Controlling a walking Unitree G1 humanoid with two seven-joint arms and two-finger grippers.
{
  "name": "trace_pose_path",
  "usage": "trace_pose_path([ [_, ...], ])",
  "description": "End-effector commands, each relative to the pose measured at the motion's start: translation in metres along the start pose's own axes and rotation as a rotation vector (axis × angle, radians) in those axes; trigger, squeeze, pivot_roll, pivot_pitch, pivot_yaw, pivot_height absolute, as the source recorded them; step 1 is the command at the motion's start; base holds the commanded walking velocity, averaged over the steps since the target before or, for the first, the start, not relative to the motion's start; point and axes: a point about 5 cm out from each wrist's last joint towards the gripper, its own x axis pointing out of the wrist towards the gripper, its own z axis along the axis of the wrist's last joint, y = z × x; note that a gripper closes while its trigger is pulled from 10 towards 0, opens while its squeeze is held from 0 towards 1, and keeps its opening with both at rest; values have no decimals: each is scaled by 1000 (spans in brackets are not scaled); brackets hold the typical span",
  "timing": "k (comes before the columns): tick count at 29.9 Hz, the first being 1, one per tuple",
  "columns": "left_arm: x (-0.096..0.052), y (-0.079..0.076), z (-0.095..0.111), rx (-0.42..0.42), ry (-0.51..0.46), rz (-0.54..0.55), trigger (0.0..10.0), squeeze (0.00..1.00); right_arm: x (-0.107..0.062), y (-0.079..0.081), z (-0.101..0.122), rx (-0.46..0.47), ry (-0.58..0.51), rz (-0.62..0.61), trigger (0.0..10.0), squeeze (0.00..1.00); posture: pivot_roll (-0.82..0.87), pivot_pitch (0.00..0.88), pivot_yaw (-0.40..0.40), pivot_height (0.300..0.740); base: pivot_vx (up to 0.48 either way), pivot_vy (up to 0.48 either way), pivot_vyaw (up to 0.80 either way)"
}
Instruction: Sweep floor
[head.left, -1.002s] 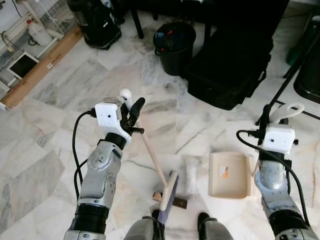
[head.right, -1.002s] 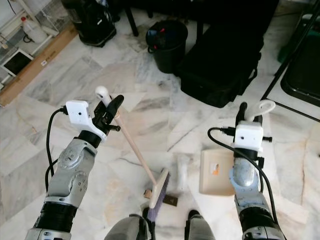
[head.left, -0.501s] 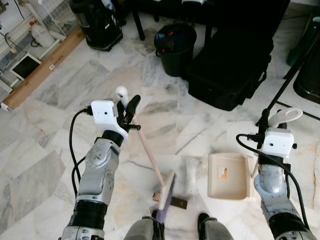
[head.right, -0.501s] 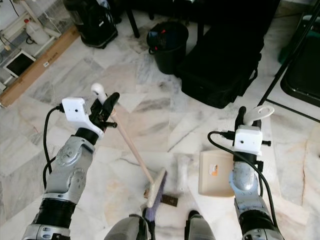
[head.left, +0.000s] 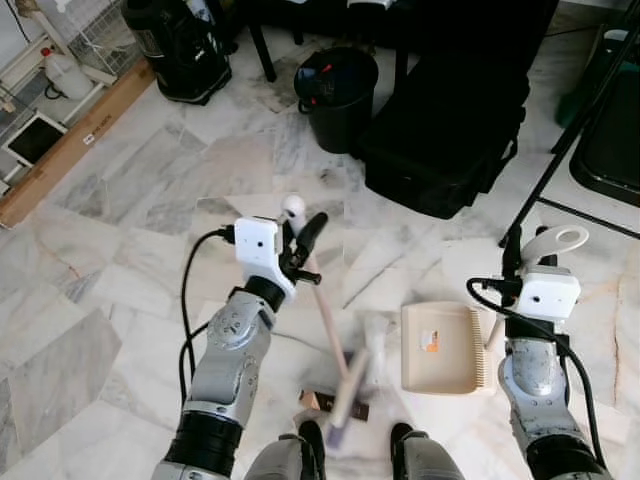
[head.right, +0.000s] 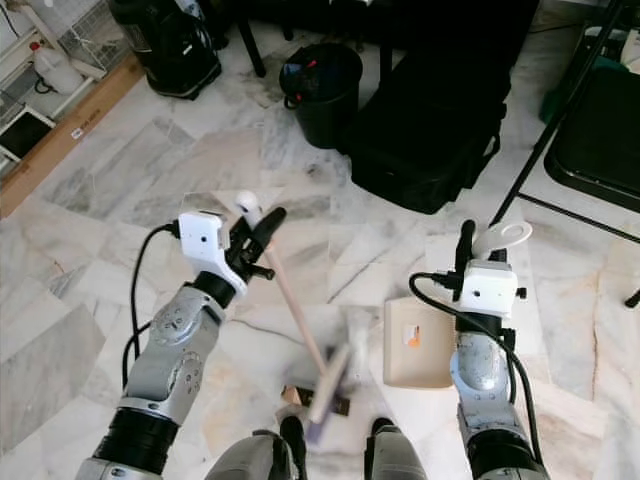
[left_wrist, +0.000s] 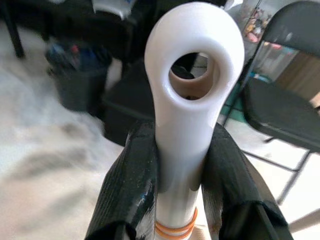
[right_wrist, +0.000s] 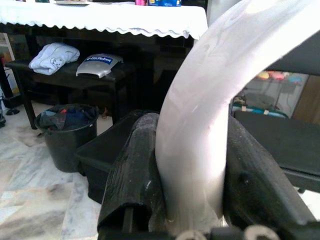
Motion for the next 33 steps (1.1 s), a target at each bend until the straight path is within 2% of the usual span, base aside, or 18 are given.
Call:
trace_pose_path([
  [1,-5,-3,-2,-123,-11,20,10000,0,-24,16,-22,34,145,55,10000,0,84,340,217,740,0,0,0],
  [3,-5,-6,-2,-163,-20,32,10000,0,-25,16,-22,40,148,57,10000,0,84,340,217,740,0,0,0],
  [5,-4,-13,-2,-157,-23,13,10000,0,-25,17,-23,44,150,60,10000,0,87,335,216,740,0,0,0],
  [8,-2,-22,1,-202,-35,-10,10000,0,-25,17,-23,52,156,59,10000,0,88,329,214,740,0,0,0],
  [11,-1,-28,6,-196,-38,-46,10000,0,-25,18,-24,53,160,62,10000,0,94,321,213,740,0,0,0],
  [15,3,-21,34,-51,-89,-77,10000,0,-21,20,-23,59,162,68,10000,0,95,309,212,740,0,0,0],
  [16,4,-17,47,-32,-121,-86,10000,0,-20,20,-23,60,162,69,10000,0,94,308,210,740,0,0,0],
  [18,5,-15,58,-21,-147,-98,10000,0,-19,20,-23,60,163,70,10000,0,98,308,210,740,0,0,0],
  [19,6,-12,77,-3,-190,-117,10000,0,-18,21,-23,61,166,71,10000,0,105,306,207,740,0,0,0],
  [23,6,-11,85,17,-204,-127,10000,0,-17,22,-23,62,166,72,10000,0,106,306,207,740,0,0,0],
  [25,7,-6,94,84,-238,-107,10000,0,-16,24,-22,66,165,78,10000,0,106,302,205,740,0,0,0],
  [28,8,-2,96,151,-240,-82,10000,0,-15,25,-22,68,165,80,10000,0,102,303,203,740,0,0,0],
  [29,8,-2,96,151,-240,-82,10000,0,-15,25,-22,68,165,80,10000,0,102,303,203,740,0,0,0],
  [31,9,-1,91,239,-191,-88,10000,0,-14,24,-22,67,164,79,10000,0,99,305,203,740,0,0,0],
  [32,9,-1,91,239,-191,-88,10000,0,-14,24,-22,67,164,79,10000,0,99,305,203,740,0,0,0],
  [33,8,-1,89,303,-173,-107,10000,0,-14,24,-23,66,165,80,10000,0,100,306,203,740,0,0,0],
])
